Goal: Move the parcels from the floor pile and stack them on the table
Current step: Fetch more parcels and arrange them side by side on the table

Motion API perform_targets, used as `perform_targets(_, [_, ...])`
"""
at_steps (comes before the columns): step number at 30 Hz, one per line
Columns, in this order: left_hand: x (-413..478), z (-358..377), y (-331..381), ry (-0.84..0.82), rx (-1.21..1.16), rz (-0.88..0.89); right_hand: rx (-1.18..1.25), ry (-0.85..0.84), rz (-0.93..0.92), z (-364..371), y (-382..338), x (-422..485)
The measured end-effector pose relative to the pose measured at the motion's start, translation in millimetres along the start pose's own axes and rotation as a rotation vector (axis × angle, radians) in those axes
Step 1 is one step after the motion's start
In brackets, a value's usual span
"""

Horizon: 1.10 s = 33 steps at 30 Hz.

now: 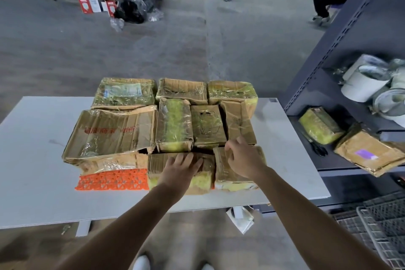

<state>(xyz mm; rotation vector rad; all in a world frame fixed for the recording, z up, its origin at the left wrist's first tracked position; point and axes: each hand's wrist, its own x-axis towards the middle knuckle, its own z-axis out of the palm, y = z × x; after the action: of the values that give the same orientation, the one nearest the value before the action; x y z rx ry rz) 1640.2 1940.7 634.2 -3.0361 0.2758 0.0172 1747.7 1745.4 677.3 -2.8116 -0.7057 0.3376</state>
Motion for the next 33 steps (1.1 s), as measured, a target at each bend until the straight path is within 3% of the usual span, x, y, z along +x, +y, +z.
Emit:
perform_targets(16, [0, 3, 8, 0.101, -0.024, -0.076, -0.002, 0.051, -0.033, 10, 7, -3])
perform_targets(25, [4, -6, -5, -0.102, -0.010, -0.043, 0.008, 0.002, -0.027, 3, 10, -2])
perform_targets(33, [4, -8, 1, -0.121, 0.037, -0.072, 0.015, 0.022, -0.010, 5, 9, -5])
